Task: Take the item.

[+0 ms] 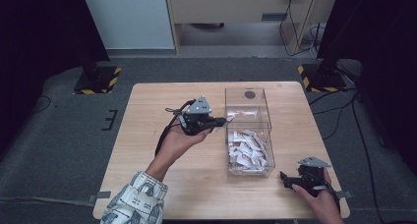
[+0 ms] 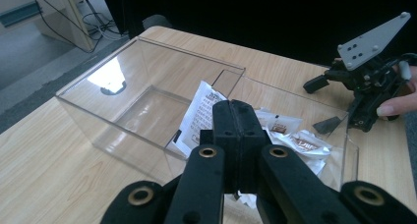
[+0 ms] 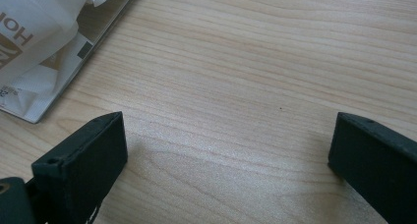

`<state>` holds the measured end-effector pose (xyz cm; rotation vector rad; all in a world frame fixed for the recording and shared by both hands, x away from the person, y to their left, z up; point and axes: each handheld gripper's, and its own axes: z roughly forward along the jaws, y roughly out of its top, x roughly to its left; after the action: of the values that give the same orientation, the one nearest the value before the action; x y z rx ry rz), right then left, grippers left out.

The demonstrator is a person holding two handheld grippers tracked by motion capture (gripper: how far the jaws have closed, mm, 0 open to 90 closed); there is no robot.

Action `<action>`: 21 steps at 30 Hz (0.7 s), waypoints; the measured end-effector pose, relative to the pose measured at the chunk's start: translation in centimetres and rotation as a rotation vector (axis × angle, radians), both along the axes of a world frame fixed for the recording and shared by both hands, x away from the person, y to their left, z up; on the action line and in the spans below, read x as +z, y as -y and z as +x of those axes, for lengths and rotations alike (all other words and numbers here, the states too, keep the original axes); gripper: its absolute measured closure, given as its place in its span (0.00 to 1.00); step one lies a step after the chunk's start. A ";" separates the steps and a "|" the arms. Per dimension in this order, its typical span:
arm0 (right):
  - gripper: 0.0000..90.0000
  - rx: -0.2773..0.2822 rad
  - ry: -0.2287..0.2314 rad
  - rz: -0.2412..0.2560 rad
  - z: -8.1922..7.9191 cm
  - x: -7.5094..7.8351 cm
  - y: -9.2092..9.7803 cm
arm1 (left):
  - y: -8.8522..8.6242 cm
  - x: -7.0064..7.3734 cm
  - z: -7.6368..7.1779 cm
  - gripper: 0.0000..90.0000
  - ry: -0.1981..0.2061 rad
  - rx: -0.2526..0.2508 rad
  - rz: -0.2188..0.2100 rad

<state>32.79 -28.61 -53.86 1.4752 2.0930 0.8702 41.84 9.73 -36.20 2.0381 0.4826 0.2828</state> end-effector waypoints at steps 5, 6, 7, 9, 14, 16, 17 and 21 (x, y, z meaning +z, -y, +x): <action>0.02 0.000 0.000 0.000 0.0 0.0 0.0 | -0.5 -0.3 0.2 1.00 0.001 0.012 0.005; 0.02 0.000 0.000 0.000 0.0 0.0 0.0 | -0.7 -0.4 0.2 1.00 0.000 0.015 0.007; 0.02 0.000 0.000 0.000 0.0 0.0 0.0 | -0.8 -0.5 0.3 1.00 -0.001 0.019 0.008; 0.02 0.000 0.000 0.000 0.0 0.0 0.0 | -1.1 -0.6 0.3 1.00 0.000 0.024 0.003; 0.02 0.000 0.000 0.000 0.0 0.0 0.0 | -1.8 -0.8 0.4 1.00 -0.001 0.037 0.009; 0.02 0.000 0.000 0.000 0.0 0.0 0.0 | -2.1 -1.0 0.5 1.00 -0.003 0.042 0.011; 0.02 0.000 0.000 0.000 0.0 0.0 0.0 | -2.2 -1.1 0.6 1.00 -0.004 0.047 0.010; 0.02 0.000 0.000 0.000 0.0 0.0 0.0 | -2.6 -1.4 0.8 1.00 -0.005 0.058 0.018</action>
<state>32.79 -28.61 -53.86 1.4750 2.0931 0.8704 42.66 12.35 -37.59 2.0452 0.5443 0.3180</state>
